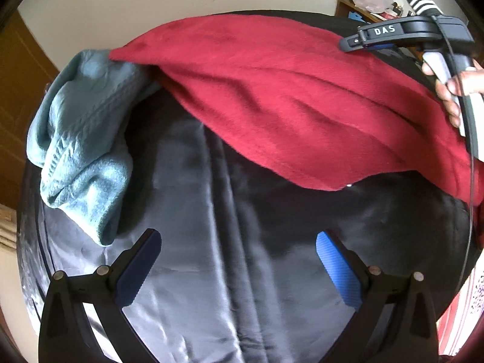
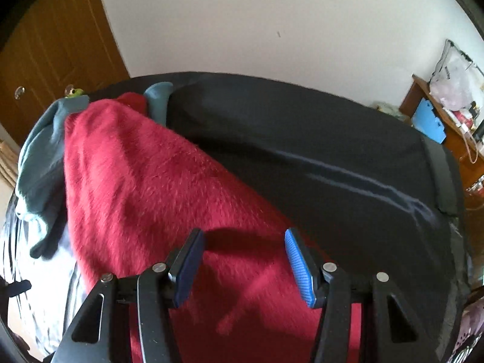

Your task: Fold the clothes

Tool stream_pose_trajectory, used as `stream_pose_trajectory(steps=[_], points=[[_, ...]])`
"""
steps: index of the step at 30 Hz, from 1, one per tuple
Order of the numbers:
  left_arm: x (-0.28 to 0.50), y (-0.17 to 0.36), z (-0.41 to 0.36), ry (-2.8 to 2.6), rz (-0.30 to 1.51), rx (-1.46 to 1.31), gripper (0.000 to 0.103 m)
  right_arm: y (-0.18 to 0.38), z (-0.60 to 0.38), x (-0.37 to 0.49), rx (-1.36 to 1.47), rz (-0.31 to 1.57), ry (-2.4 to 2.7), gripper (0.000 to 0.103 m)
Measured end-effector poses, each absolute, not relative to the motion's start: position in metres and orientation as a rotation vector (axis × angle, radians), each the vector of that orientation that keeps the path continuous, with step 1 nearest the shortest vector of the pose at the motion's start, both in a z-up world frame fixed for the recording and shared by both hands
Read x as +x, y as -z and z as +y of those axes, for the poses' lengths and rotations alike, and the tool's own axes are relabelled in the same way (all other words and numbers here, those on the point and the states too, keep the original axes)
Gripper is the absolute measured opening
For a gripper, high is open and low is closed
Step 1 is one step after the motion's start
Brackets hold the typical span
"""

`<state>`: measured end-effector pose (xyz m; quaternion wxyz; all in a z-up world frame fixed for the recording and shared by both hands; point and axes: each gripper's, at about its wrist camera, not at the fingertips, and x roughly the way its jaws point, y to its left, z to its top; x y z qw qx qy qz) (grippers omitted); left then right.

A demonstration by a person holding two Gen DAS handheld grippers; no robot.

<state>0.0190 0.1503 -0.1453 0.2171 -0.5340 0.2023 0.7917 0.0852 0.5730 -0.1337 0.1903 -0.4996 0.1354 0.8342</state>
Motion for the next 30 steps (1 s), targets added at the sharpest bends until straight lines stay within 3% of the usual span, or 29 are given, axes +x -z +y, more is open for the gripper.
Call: stream_pose_trajectory(steps=[10,11,12,13,15,20,24,30], points=[[0.004,0.156,0.144,-2.155,0.573,-1.491,0.103,0.150,0.585,0.088,-1.404,0.452,-2.337,0.055],[0.003,0.156,0.145,-2.152,0.575,-1.489,0.103,0.150,0.585,0.088,-1.403,0.458,-2.335,0.049],[0.003,0.155,0.145,-2.151,0.576,-1.488,0.103,0.150,0.584,0.089,-1.398,0.454,-2.322,0.025],[0.003,0.155,0.145,-2.149,0.577,-1.486,0.103,0.150,0.585,0.090,-1.390,0.455,-2.298,0.013],[0.001,0.155,0.144,-2.149,0.573,-1.486,0.103,0.144,0.589,0.096,-1.341,0.511,-2.284,0.006],[-0.007,0.150,0.130,-2.181,0.526,-1.501,0.103,0.096,0.582,0.127,-1.144,0.699,-2.419,0.001],[-0.015,0.142,0.111,-2.237,0.473,-1.512,0.103,0.058,0.544,0.138,-1.093,0.669,-2.614,0.001],[-0.003,0.123,0.087,-2.335,0.454,-1.496,0.103,0.071,0.535,0.142,-1.191,0.648,-2.552,0.002]])
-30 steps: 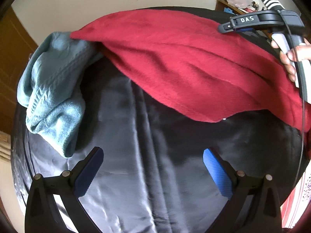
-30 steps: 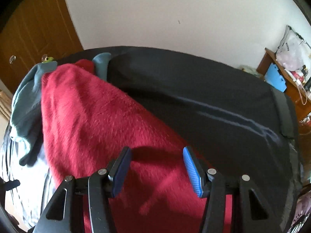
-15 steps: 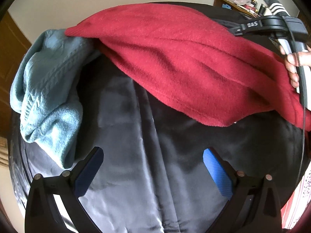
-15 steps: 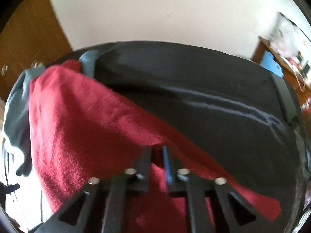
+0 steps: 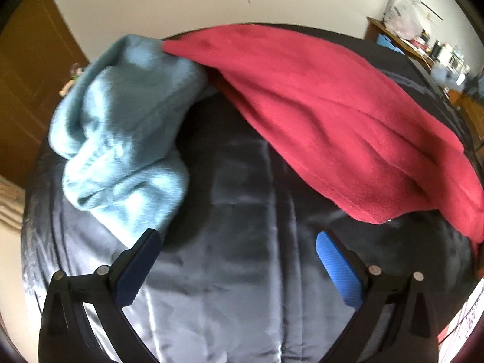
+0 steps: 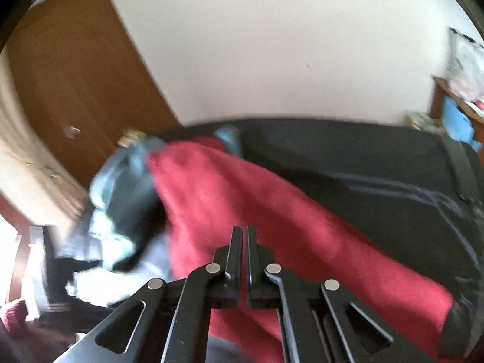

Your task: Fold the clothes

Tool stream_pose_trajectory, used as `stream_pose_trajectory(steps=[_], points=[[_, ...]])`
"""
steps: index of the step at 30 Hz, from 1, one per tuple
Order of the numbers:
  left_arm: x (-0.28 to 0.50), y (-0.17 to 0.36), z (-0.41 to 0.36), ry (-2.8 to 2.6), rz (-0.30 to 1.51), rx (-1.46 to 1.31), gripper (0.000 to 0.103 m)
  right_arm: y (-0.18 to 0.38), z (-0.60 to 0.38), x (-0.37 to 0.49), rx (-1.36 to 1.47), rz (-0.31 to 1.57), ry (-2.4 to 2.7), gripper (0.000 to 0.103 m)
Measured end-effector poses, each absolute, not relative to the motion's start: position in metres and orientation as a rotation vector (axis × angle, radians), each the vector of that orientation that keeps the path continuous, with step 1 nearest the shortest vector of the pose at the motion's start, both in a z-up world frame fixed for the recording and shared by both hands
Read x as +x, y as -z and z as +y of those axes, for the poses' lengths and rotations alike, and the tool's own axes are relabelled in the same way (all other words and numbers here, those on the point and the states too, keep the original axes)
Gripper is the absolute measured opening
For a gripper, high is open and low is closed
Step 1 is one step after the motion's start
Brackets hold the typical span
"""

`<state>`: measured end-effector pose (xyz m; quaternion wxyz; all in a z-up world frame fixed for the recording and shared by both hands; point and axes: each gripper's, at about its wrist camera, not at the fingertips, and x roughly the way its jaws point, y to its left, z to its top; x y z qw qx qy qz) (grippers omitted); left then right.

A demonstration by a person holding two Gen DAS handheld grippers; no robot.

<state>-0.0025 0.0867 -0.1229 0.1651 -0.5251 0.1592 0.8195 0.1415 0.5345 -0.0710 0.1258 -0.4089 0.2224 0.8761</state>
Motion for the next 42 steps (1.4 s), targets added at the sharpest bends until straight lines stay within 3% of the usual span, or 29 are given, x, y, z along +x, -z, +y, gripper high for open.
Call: stream_pose_trajectory(steps=[5,6,8,9,19,22,23,25,27,33,35,38,42], points=[[0.038,0.110,0.086,-2.365,0.437,-1.523,0.103,0.098,0.541,0.160,-1.332,0.659,-2.469,0.003],[0.043,0.109,0.092,-2.365,0.446,-1.533,0.103,0.101,0.536,0.167,-1.355,0.651,-2.482,0.010],[0.054,0.111,0.094,-2.364,0.459,-1.547,0.103,0.108,0.522,0.171,-1.411,0.598,-2.501,0.049],[0.060,0.111,0.095,-2.363,0.457,-1.550,0.103,0.110,0.515,0.174,-1.425,0.567,-2.509,0.079],[0.055,0.115,0.106,-2.388,0.447,-1.559,0.103,0.117,0.488,0.192,-1.469,0.371,-2.572,0.081],[0.056,0.116,0.104,-2.396,0.448,-1.567,0.103,0.131,0.487,0.179,-1.502,0.250,-2.520,0.077],[0.055,0.117,0.103,-2.398,0.445,-1.568,0.103,0.137,0.488,0.176,-1.508,0.213,-2.495,0.072],[0.055,0.117,0.101,-2.397,0.446,-1.567,0.103,0.135,0.495,0.174,-1.479,0.209,-2.473,0.048],[0.053,0.118,0.098,-2.380,0.462,-1.556,0.103,0.127,0.503,0.175,-1.429,0.241,-2.466,0.033],[0.048,0.124,0.096,-2.364,0.459,-1.557,0.103,0.069,0.522,0.199,-1.168,0.239,-2.468,0.017],[0.046,0.124,0.100,-2.355,0.458,-1.547,0.103,0.040,0.530,0.216,-1.035,0.238,-2.440,0.000],[0.044,0.124,0.111,-2.328,0.466,-1.529,0.103,-0.008,0.553,0.249,-0.844,0.275,-2.390,0.000],[0.044,0.123,0.130,-2.283,0.497,-1.489,0.103,-0.018,0.565,0.250,-0.914,0.311,-2.426,0.001]])
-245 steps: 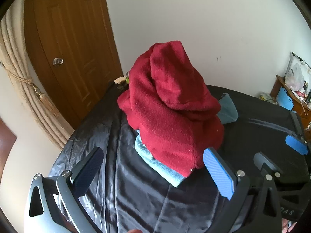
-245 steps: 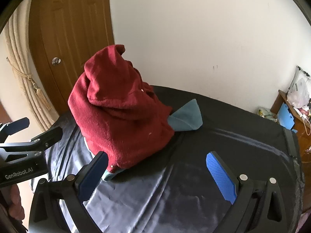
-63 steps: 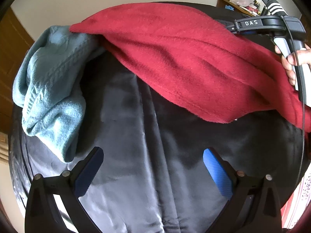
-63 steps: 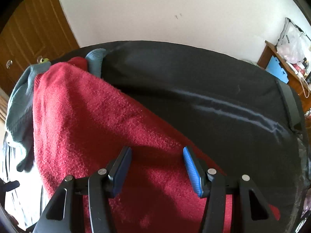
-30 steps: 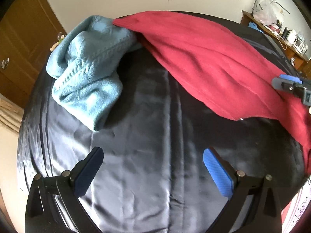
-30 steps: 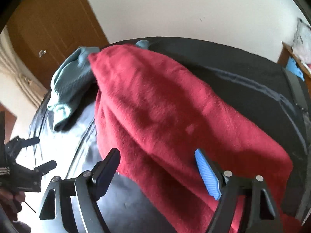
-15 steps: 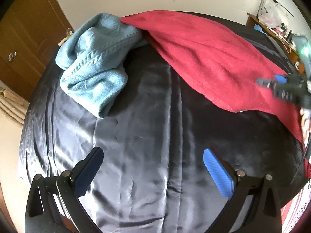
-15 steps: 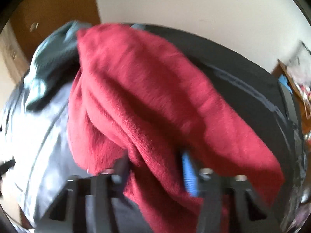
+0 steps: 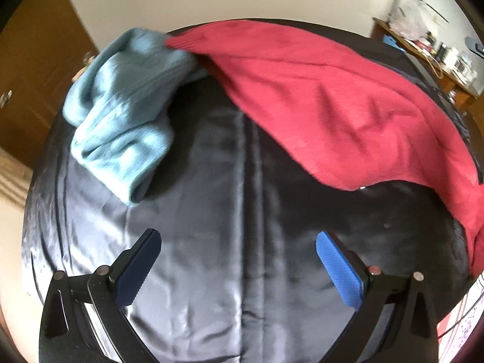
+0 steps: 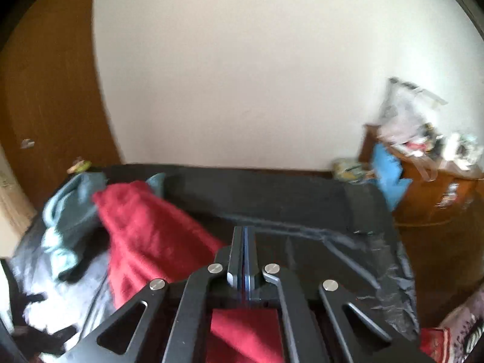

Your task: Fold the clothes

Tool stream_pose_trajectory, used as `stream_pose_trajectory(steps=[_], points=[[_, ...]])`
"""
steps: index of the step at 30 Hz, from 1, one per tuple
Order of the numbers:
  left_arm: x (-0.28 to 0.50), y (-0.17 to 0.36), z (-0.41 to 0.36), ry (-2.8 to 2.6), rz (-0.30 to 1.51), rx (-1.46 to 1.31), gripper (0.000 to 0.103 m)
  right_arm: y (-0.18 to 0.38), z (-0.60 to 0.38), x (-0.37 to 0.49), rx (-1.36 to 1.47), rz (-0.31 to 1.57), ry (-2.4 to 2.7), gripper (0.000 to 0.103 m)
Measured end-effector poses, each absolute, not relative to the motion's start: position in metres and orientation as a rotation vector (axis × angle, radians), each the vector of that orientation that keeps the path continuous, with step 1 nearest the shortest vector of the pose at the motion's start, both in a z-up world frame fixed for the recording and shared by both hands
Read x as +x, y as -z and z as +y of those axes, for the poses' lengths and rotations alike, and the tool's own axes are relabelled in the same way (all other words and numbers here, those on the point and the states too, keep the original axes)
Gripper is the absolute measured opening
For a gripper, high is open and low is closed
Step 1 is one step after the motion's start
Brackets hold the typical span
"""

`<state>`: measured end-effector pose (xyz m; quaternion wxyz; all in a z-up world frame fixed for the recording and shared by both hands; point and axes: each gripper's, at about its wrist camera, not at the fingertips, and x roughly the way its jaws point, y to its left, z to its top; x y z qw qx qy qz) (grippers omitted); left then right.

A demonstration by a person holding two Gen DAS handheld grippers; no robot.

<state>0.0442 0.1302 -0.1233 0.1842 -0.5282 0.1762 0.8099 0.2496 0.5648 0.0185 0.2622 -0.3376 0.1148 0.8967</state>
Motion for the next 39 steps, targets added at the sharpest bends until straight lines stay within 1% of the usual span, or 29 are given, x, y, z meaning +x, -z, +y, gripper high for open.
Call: stream_pose_trajectory(steps=[2,5,6,8,9,10,11,19,20,21,22,23,24,25,26,29,33,39], points=[[0.044,0.122,0.140,-2.261,0.506,-1.468,0.103,-0.009,0.570,0.252,-0.987,0.349,-2.422,0.001],[0.043,0.120,0.152,-2.237,0.517,-1.444,0.103,0.019,0.567,0.254,-1.100,0.436,-2.394,0.002],[0.043,0.119,0.155,-2.230,0.521,-1.437,0.103,0.030,0.565,0.255,-1.134,0.455,-2.387,0.004],[0.042,0.120,0.159,-2.217,0.529,-1.429,0.103,0.047,0.560,0.255,-1.196,0.463,-2.373,0.020],[0.041,0.121,0.161,-2.211,0.532,-1.429,0.103,0.051,0.556,0.255,-1.217,0.440,-2.380,0.048],[0.040,0.122,0.162,-2.205,0.534,-1.431,0.103,0.055,0.551,0.255,-1.238,0.417,-2.386,0.074],[0.039,0.124,0.162,-2.201,0.536,-1.434,0.103,0.059,0.547,0.255,-1.259,0.393,-2.392,0.075],[0.024,0.136,0.159,-2.184,0.506,-1.459,0.103,0.099,0.539,0.218,-1.397,0.205,-2.343,0.075],[0.022,0.138,0.159,-2.183,0.505,-1.462,0.103,0.106,0.541,0.210,-1.429,0.209,-2.352,0.075],[0.022,0.139,0.160,-2.184,0.508,-1.467,0.103,0.112,0.542,0.202,-1.459,0.208,-2.359,0.071],[0.022,0.141,0.162,-2.186,0.514,-1.474,0.103,0.116,0.542,0.195,-1.484,0.198,-2.364,0.056],[0.022,0.142,0.163,-2.189,0.519,-1.480,0.103,0.120,0.541,0.188,-1.509,0.187,-2.369,0.042],[0.022,0.144,0.164,-2.191,0.525,-1.487,0.103,0.121,0.542,0.183,-1.517,0.180,-2.373,0.022],[0.023,0.144,0.166,-2.198,0.522,-1.493,0.103,0.117,0.545,0.183,-1.487,0.184,-2.376,0.017],[0.024,0.143,0.167,-2.208,0.516,-1.498,0.103,0.112,0.548,0.183,-1.453,0.192,-2.382,0.014],[0.031,0.139,0.174,-2.260,0.494,-1.514,0.103,0.079,0.568,0.199,-1.298,0.259,-2.426,0.010],[0.043,0.138,0.191,-2.302,0.410,-1.563,0.103,0.022,0.598,0.230,-1.071,0.308,-2.473,0.010],[0.082,0.131,0.241,-2.293,0.437,-1.535,0.103,-0.047,0.628,0.288,-0.839,0.279,-2.518,0.010]])
